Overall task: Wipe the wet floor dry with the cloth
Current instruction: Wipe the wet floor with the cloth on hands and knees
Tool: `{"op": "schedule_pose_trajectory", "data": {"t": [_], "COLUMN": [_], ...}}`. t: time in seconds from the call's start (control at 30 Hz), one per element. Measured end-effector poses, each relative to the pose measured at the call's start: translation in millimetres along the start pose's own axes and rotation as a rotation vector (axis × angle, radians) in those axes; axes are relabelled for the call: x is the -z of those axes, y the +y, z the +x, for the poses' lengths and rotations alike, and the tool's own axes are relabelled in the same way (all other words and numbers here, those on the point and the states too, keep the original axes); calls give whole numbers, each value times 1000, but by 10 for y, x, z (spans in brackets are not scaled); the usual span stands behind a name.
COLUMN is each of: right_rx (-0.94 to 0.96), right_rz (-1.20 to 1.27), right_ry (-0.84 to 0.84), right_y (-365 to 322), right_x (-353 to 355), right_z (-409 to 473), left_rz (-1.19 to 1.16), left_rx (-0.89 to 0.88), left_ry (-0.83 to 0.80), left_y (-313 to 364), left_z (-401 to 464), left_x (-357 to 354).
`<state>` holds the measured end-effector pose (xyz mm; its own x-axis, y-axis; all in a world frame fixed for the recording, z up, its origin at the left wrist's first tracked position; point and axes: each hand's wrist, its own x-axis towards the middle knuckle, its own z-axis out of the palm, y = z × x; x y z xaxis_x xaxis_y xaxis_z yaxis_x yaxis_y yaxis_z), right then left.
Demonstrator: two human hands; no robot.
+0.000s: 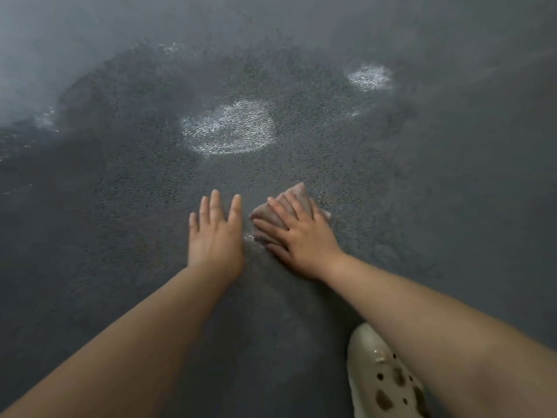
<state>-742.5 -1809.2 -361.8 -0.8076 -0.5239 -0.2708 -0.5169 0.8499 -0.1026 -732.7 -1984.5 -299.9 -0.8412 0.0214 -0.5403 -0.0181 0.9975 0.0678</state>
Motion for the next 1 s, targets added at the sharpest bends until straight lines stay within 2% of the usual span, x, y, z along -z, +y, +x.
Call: {"op": "schedule_pose_trajectory", "data": {"t": [0.07, 0.2, 0.27, 0.3, 0.43, 0.57, 0.73, 0.8, 0.9, 1.0], "right_rx": [-122, -838, -1048, -1087, -973, -794, -239, -85, -91, -382], "right_rz": [-14, 115, 179, 201, 204, 212, 76, -22, -102, -32], "right_ry": [-12, 3, 23, 35, 58, 14, -62, -48, -55, -31], "right_y": [430, 1138, 1179, 1118, 834, 916, 822, 940, 1319, 1717], "right_x": [64, 111, 110, 95, 102, 310, 416, 378, 408, 459], "right_z": [-30, -338, -434, -411, -77, 421, 641, 594, 672, 716], "left_rz": [-23, 1, 52, 69, 131, 145, 152, 171, 164, 153], "left_rx": [-51, -107, -124, -124, -122, -115, -101, -97, -97, -116], "left_ry": [-11, -88, -122, -140, -163, -183, -199, -195, -194, -205], "left_y": [283, 662, 792, 841, 942, 970, 987, 998, 1003, 977], "left_z": [89, 220, 283, 310, 382, 383, 405, 407, 423, 428], "left_x": [26, 3, -24, -28, -1, 24, 30, 17, 12, 11]}}
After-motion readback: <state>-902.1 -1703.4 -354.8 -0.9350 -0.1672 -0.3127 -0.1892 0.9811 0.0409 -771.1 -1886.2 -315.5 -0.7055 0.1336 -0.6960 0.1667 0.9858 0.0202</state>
